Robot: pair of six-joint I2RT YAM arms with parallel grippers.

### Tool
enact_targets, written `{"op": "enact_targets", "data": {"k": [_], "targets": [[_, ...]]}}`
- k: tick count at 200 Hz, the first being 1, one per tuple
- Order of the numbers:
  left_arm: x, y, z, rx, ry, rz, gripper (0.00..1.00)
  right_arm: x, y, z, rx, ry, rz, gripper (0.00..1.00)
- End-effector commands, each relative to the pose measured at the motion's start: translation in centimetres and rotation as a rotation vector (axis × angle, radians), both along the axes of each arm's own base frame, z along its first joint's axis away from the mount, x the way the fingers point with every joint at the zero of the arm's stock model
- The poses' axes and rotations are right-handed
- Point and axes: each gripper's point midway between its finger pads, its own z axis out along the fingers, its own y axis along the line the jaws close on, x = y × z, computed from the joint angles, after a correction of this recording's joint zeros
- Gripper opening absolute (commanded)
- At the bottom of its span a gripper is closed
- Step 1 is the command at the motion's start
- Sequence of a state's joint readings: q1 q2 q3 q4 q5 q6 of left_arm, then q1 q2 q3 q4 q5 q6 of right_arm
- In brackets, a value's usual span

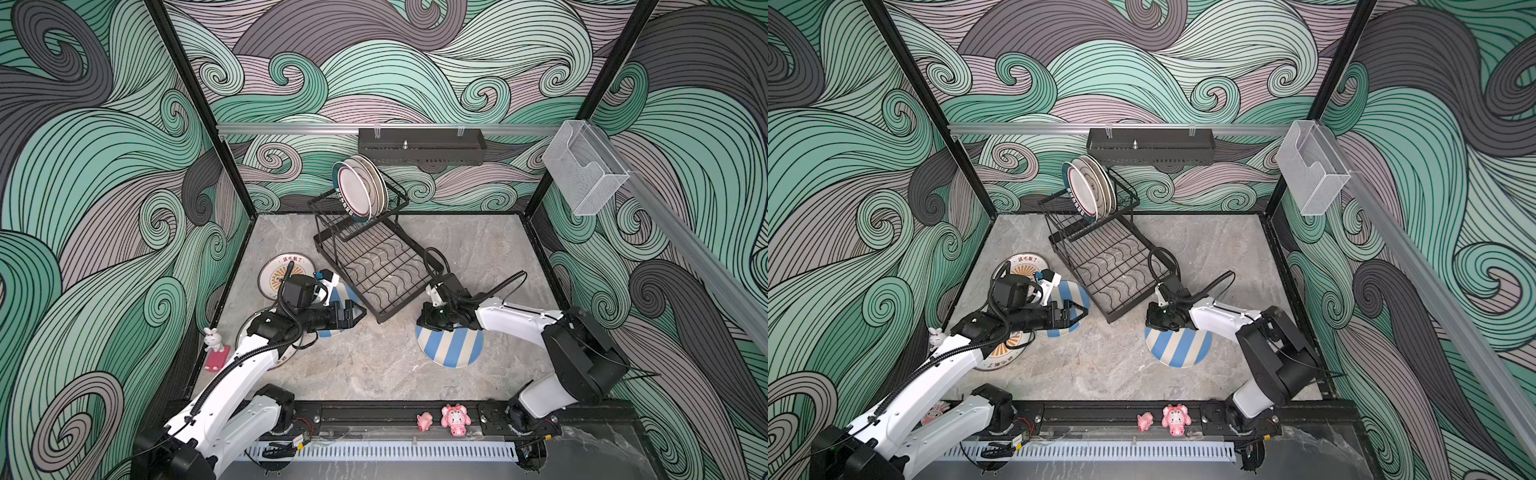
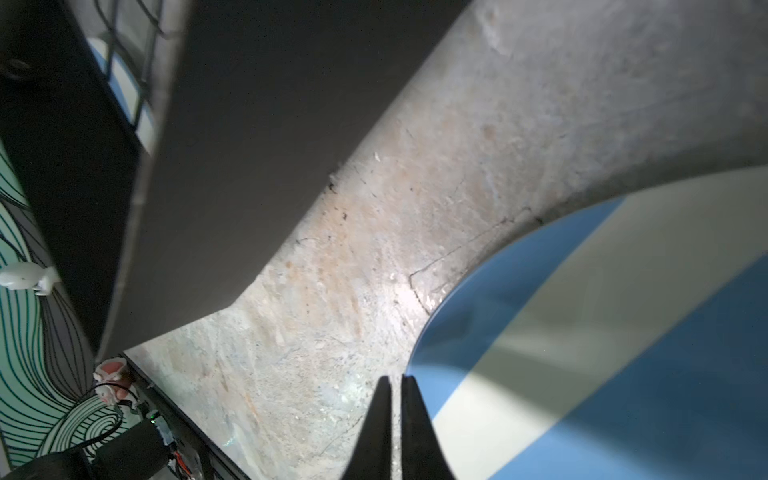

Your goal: Load the plates into the dish rack

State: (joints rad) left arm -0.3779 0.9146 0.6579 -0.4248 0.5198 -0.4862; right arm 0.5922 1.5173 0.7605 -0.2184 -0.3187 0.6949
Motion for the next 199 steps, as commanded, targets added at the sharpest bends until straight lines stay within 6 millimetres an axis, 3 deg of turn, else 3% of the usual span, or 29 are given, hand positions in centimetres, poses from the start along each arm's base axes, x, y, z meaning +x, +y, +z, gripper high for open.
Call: {"op": "enact_targets", "data": {"k": [1,20,37,53,100,169,174,199], "targets": [[-0.5,-1.6,2.0,-0.03,-0.07,-0.082,0.99,-1.0,-4.4,1.2,-0.12,-0.003,-0.033,0.25],[-1.0,-2.3,1.7,-0.028,-0.068,-0.111,0.99,-1.7,-8.6,1.7,-0.152,-0.009,-0.118,0.38],[-1.3,-3.2,1.3,-0.034,-0.063,-0.137,0.99,-2.6,-11.9,2.1,-0.183,-0.017,-0.2,0.42],[-1.5,-4.4,1.0,-0.029,-0.054,-0.17,0.99,-3.3,-13.8,2.3,-0.203,-0.037,-0.26,0.44],[-2.4,-9.1,0.1,0.068,-0.079,-0.308,0.99,-5.1,-15.0,1.1,-0.207,-0.008,-0.319,0.53],[-2.6,-15.3,-2.0,0.213,-0.106,-0.45,0.98,-6.4,-17.1,0.3,-0.24,-0.002,-0.389,0.58],[-2.5,-15.7,-3.1,0.239,-0.088,-0.46,0.98,-6.4,-17.2,0.2,-0.239,-0.001,-0.393,0.58],[-1.8,-16.5,-4.8,0.298,-0.049,-0.462,0.99,-6.2,-17.3,-0.1,-0.218,0.004,-0.399,0.58]]}}
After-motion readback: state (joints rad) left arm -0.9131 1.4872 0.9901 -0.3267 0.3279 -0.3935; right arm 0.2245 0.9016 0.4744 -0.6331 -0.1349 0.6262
